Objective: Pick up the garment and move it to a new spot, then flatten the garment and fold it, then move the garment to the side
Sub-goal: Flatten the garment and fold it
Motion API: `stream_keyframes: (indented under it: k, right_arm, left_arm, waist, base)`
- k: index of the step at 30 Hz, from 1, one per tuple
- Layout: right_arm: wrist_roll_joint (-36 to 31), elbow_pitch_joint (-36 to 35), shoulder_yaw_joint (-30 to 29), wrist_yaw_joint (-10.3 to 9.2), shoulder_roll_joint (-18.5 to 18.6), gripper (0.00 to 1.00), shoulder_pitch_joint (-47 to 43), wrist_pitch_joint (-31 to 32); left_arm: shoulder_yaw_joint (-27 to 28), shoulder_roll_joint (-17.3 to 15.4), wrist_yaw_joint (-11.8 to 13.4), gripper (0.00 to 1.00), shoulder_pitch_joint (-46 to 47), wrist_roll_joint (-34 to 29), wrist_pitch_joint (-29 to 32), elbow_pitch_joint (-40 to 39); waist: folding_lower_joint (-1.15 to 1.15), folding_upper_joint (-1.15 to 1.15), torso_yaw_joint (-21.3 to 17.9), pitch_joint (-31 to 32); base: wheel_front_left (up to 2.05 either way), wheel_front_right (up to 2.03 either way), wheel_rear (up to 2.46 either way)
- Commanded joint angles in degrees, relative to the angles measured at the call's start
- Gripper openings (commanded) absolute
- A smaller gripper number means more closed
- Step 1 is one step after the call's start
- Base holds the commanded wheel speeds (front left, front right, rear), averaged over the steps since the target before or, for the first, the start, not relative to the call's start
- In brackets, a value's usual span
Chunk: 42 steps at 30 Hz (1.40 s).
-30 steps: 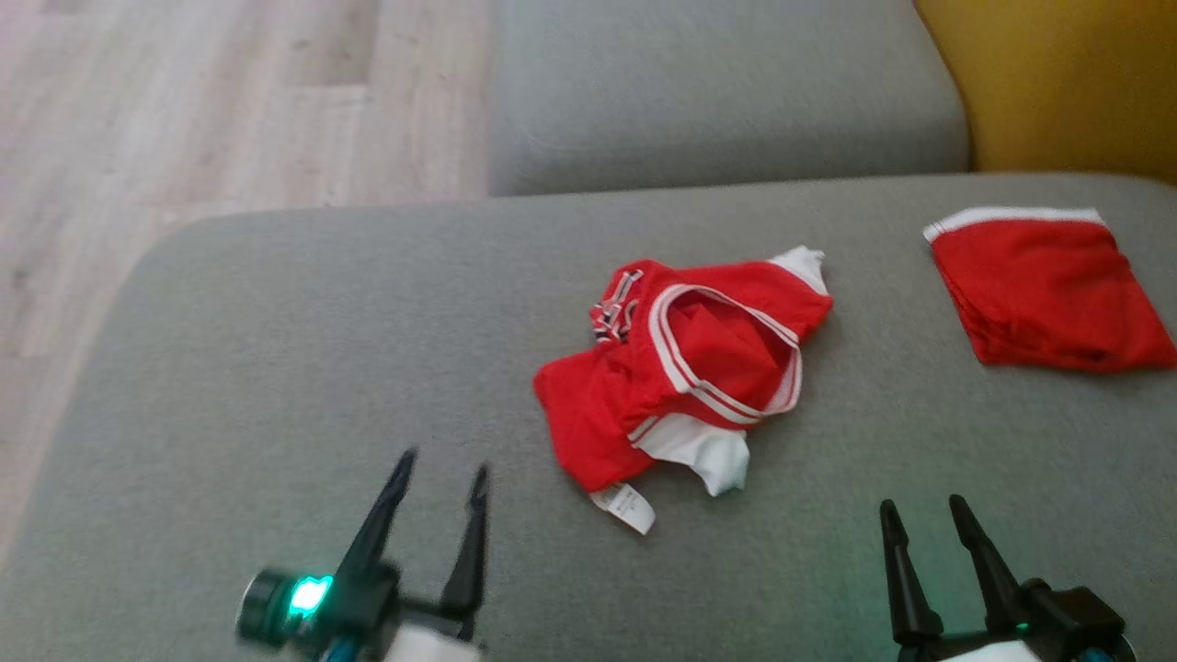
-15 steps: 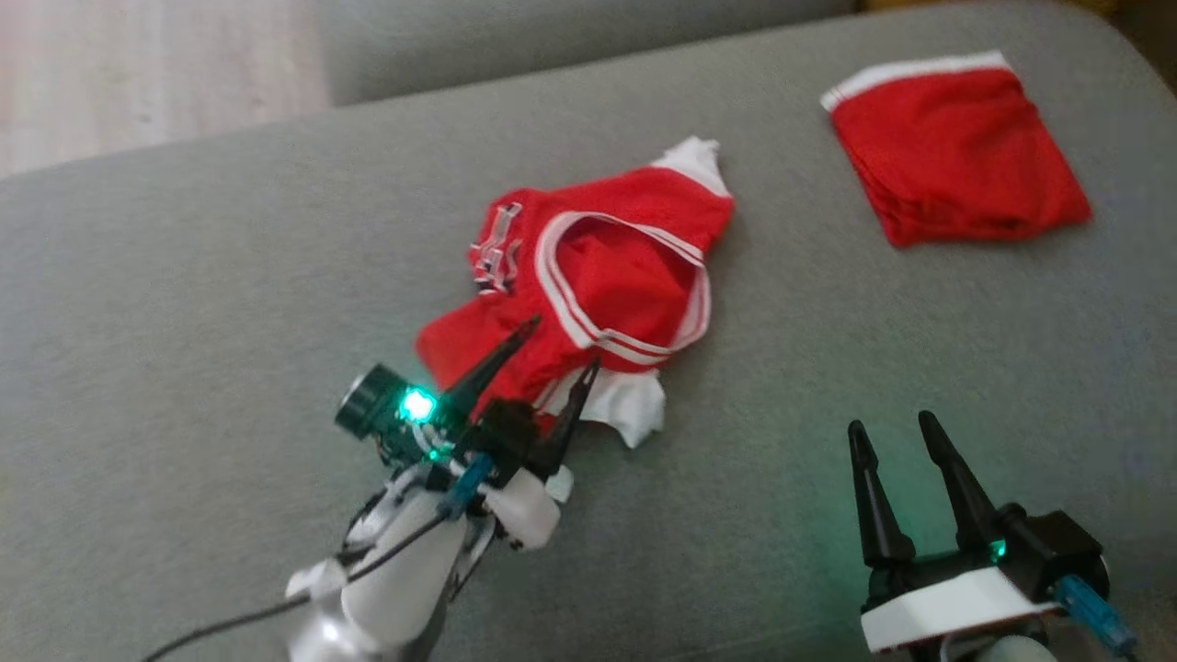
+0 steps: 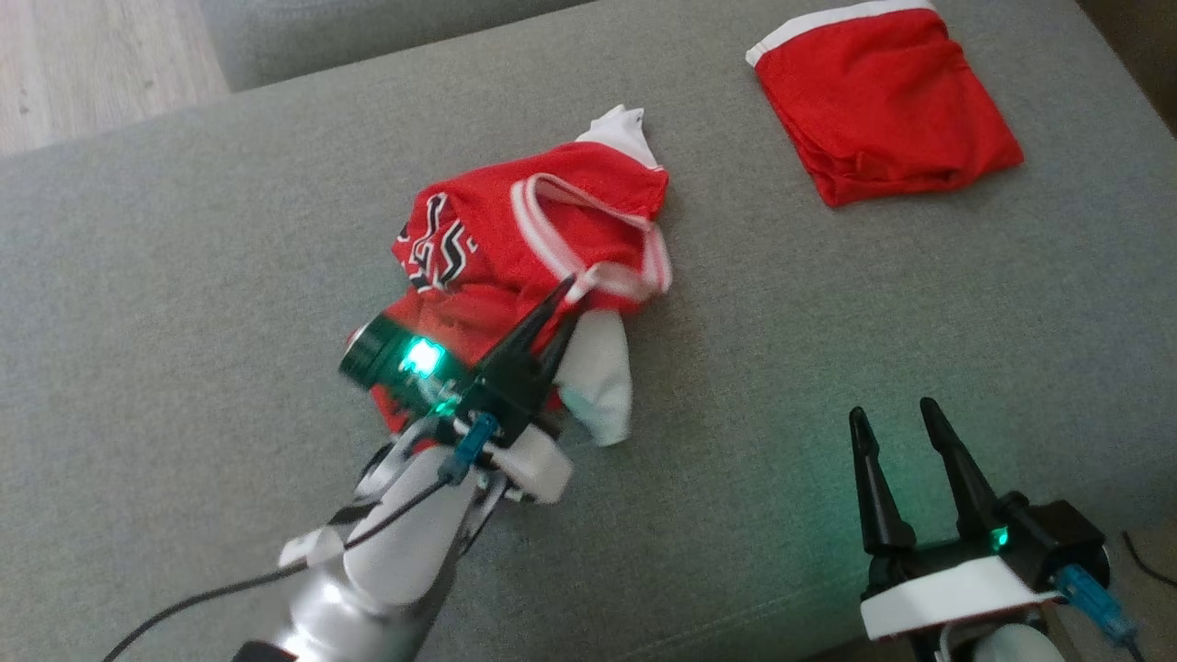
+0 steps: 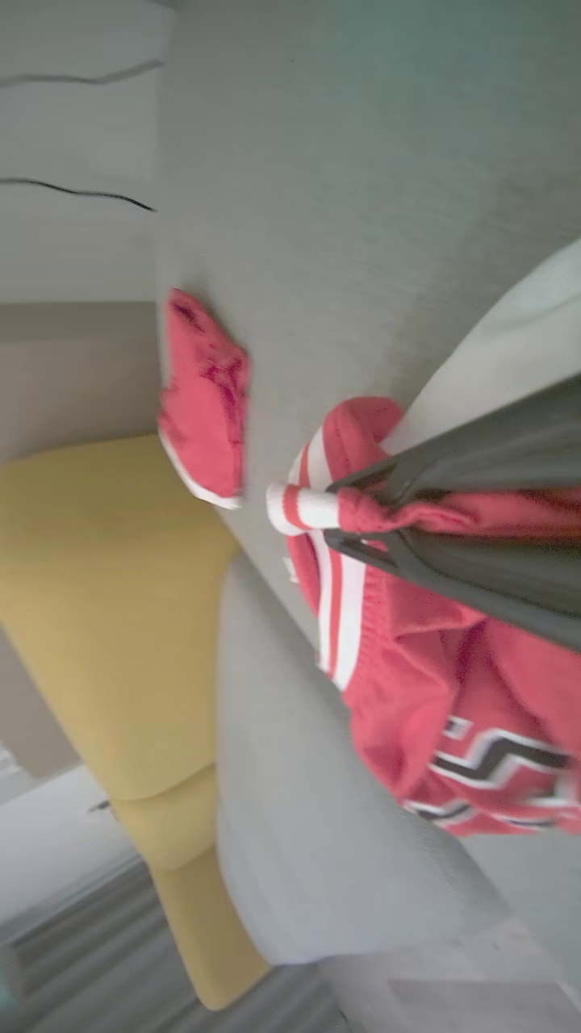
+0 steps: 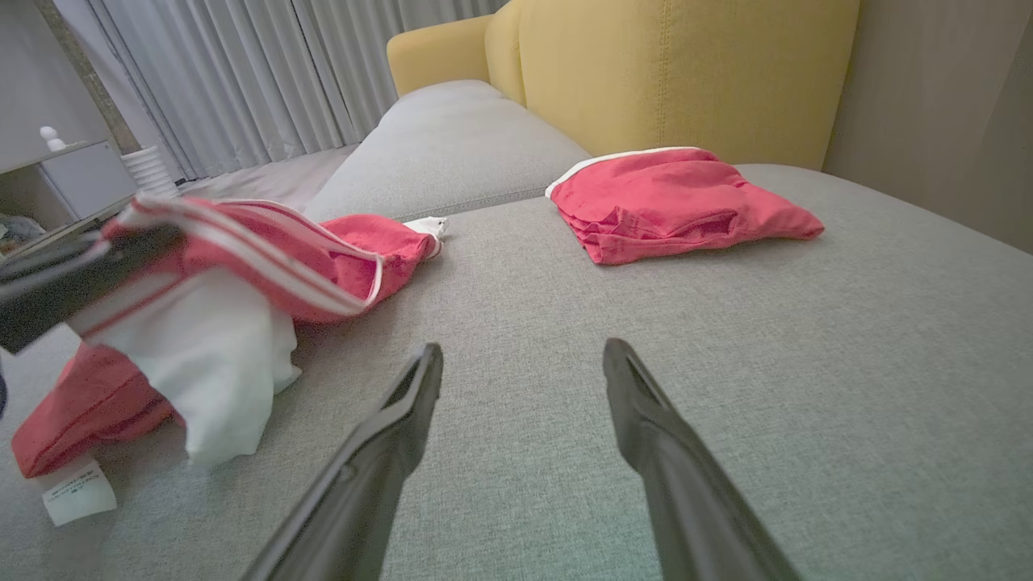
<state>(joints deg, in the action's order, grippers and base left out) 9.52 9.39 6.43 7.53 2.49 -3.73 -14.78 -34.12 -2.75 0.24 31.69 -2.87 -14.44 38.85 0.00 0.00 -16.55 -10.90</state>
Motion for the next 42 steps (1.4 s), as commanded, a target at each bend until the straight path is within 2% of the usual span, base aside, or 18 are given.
stream_keyframes:
  k: [1, 4, 6, 10, 11, 14, 18, 23, 24, 25, 26, 27, 29, 31, 34, 39, 42]
  right_arm:
    - [0.2, -1.5, 1.2, -0.04, 0.4, 1.00, 1.7, -0.2]
    - [0.5, -1.2, 1.4, -0.04, 0.4, 1.00, 1.5, -0.2]
    - [0.6, -1.0, 1.6, -0.04, 0.4, 1.00, 1.4, -0.2]
    - [0.7, -0.7, 1.3, -0.04, 0.4, 1.00, 0.8, -0.2]
    - [0.7, -0.7, 1.3, -0.04, 0.4, 1.00, 0.8, -0.2]
    - [0.9, -0.8, 0.7, -0.04, 0.4, 1.00, 0.3, -0.2]
    - [1.4, -1.1, -0.1, -0.04, 0.4, 1.00, -0.8, -0.2]
    - [1.7, -1.4, -0.5, -0.04, 0.4, 1.00, -0.9, -0.2]
    - [1.6, -1.4, -0.5, -0.04, 0.4, 1.00, -0.6, -0.2]
    - [1.4, -1.4, -0.5, -0.04, 0.4, 1.00, -0.4, -0.2]
    - [1.3, -1.3, -0.5, -0.04, 0.4, 1.00, -0.2, -0.2]
    - [1.1, -1.2, -0.4, -0.04, 0.4, 1.00, 0.0, -0.2]
    - [0.8, -1.1, -0.2, -0.04, 0.4, 1.00, 0.3, -0.2]
    - [0.5, -1.0, -0.3, -0.04, 0.4, 1.00, 0.3, -0.2]
    - [0.4, -1.1, -0.5, -0.04, 0.4, 1.00, 0.1, -0.2]
    - [0.1, -0.7, 0.2, -0.04, 0.4, 1.00, 0.1, -0.2]
    - [-0.3, -0.7, 1.1, -0.04, 0.4, 1.00, 0.7, -0.2]
  left_arm:
    - [0.7, -0.2, -1.2, 0.00, 3.4, 2.9, -0.5, -6.6]
    - [0.3, -0.1, -3.3, 0.00, 7.5, 10.4, -0.5, -14.8]
    - [1.1, -0.1, -3.6, 0.00, 12.2, 15.8, -0.5, -18.6]
    - [5.4, -0.1, -2.1, 0.00, 21.9, 27.9, -0.5, -21.2]
    - [5.4, -0.1, -2.1, 0.00, 21.9, 27.9, -0.5, -21.2]
    - [9.0, -0.1, -0.5, 0.00, 25.8, 36.1, -0.5, -20.0]
    - [14.2, -0.5, 1.6, 0.00, 20.9, 44.5, 2.0, -18.7]
    - [16.7, -2.8, 4.5, 0.00, 2.8, 48.8, 3.3, -18.1]
    - [16.7, -3.3, 4.9, 0.00, -0.8, 48.7, 2.9, -17.3]
    - [17.1, -3.4, 5.1, 0.09, -4.2, 49.1, 2.3, -16.3]
    - [17.4, -3.7, 5.4, 0.69, -7.0, 49.2, 1.8, -14.9]
    - [17.4, -4.3, 5.7, 1.00, -9.3, 48.4, 1.2, -13.2]
    - [18.2, -4.6, 6.3, 1.00, -12.7, 47.2, 0.2, -10.6]
    - [17.9, -5.4, 7.0, 1.00, -14.8, 43.5, -0.4, -9.4]
    - [17.4, -6.3, 8.0, 1.00, -16.9, 34.4, -0.5, -13.1]
    - [11.9, -7.2, 8.3, 1.00, -17.6, 18.5, -0.5, -18.3]
    - [6.1, -6.3, 6.8, 1.00, -13.7, 11.7, -0.5, -14.6]
  waist:
    - [0.00, 0.00, -0.1, 0.8]
    - [0.00, 0.00, 0.0, 2.0]
    - [0.00, 0.00, 0.1, 3.0]
    - [0.00, 0.00, 0.7, 4.9]
    - [0.00, 0.00, 0.7, 4.9]
    - [0.00, 0.00, 2.0, 5.7]
    - [0.00, 0.00, 4.1, 5.9]
    - [0.00, 0.00, 7.2, 3.9]
    - [0.00, 0.00, 7.8, 3.4]
    - [0.00, 0.00, 8.3, 3.1]
    - [0.00, 0.00, 8.8, 2.9]
    - [0.00, 0.00, 9.2, 2.7]
    - [0.00, 0.00, 10.0, 2.5]
    - [0.00, 0.00, 10.6, 2.4]
    - [0.00, 0.00, 11.6, 2.3]
    - [0.00, 0.00, 12.4, 2.1]
    - [0.00, 0.00, 11.9, 1.3]
  base:
    - [0.00, 0.00, 0.00]
    - [0.00, 0.00, 0.00]
    - [0.00, 0.00, 0.00]
    - [0.00, 0.00, 0.00]
    - [0.00, 0.00, 0.00]
    - [0.00, 0.00, 0.00]
    - [0.00, 0.00, 0.00]
    - [0.00, 0.00, 0.00]
    - [0.00, 0.00, 0.00]
    - [0.00, 0.00, 0.00]
    - [0.00, 0.00, 0.00]
    - [0.00, 0.00, 0.00]
    - [0.00, 0.00, 0.00]
    - [0.00, 0.00, 0.00]
    - [0.00, 0.00, 0.00]
    - [0.00, 0.00, 0.00]
    - [0.00, 0.00, 0.00]
